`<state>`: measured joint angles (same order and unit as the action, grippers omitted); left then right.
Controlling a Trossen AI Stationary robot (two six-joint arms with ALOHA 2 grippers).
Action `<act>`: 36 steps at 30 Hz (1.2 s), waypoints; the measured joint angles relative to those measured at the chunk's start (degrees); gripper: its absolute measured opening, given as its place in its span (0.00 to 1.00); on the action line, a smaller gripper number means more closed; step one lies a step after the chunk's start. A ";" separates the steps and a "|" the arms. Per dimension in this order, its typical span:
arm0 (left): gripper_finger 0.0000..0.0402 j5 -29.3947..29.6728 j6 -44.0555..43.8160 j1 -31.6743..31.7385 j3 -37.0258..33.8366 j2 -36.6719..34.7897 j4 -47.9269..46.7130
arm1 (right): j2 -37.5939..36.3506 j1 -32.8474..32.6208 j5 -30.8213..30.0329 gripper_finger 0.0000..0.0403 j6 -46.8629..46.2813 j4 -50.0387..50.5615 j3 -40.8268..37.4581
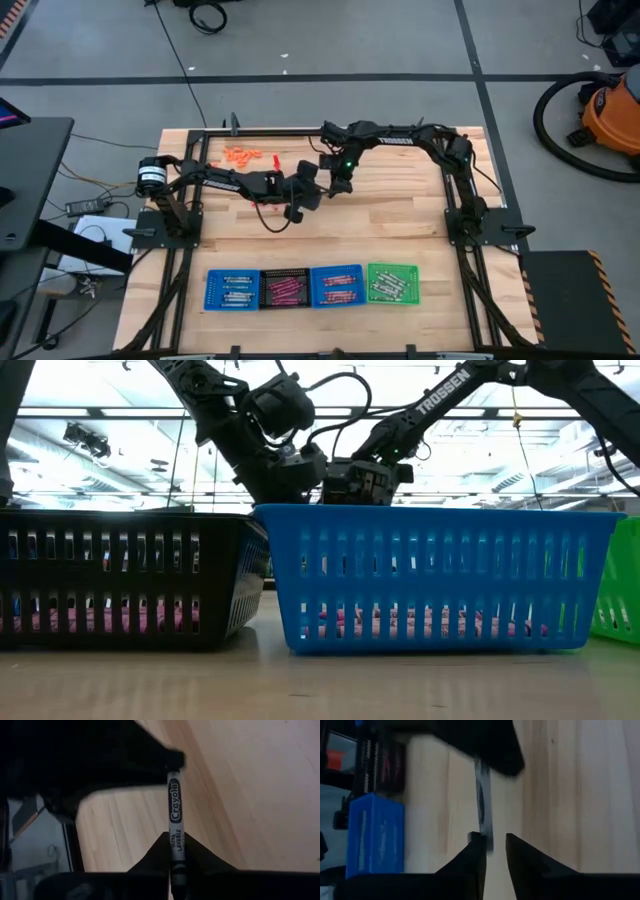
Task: Sort crayons
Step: Put the black crayon into the left blue bin
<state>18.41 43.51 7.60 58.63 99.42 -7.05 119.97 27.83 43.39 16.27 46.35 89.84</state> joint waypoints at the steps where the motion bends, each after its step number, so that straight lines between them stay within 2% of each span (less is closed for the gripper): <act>1: 0.05 0.05 -0.64 -0.11 0.00 0.00 -0.30 | -0.24 0.32 -0.34 0.21 0.20 1.30 0.00; 5: 0.06 0.15 -5.07 -1.04 0.27 -0.71 -4.38 | -2.25 2.27 -3.04 0.24 1.23 6.25 0.00; 9: 0.06 1.26 -11.55 -3.09 2.56 -3.09 -13.45 | -3.85 3.18 -8.70 0.24 1.23 9.58 -0.02; 13: 0.06 1.26 -19.61 -6.30 3.74 -6.89 -22.29 | -4.20 2.58 -13.68 0.23 -2.52 9.00 -0.04; 16: 0.06 -2.66 -26.86 -8.85 3.97 -10.41 -28.10 | -4.11 1.28 -19.11 0.23 -5.12 8.16 -0.04; 19: 0.06 -9.49 -35.00 -11.42 4.02 -14.20 -32.15 | -4.03 -0.07 -24.58 0.23 -6.79 8.05 -0.07; 26: 0.06 -22.82 -56.00 -17.51 3.90 -22.62 -38.21 | -4.02 -1.51 -31.89 0.23 -9.92 6.14 -0.07; 31: 0.06 -22.56 -68.09 -25.07 3.72 -23.40 -40.16 | -3.96 -2.17 -36.95 0.23 -12.78 3.56 -0.07; 36: 0.06 -14.61 -78.24 -35.65 3.63 -22.56 -42.68 | -3.94 -3.29 -37.85 0.23 -13.33 2.38 -0.07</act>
<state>3.81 -34.72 -28.06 62.26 76.85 -49.73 116.03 24.54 5.54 2.94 48.74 89.78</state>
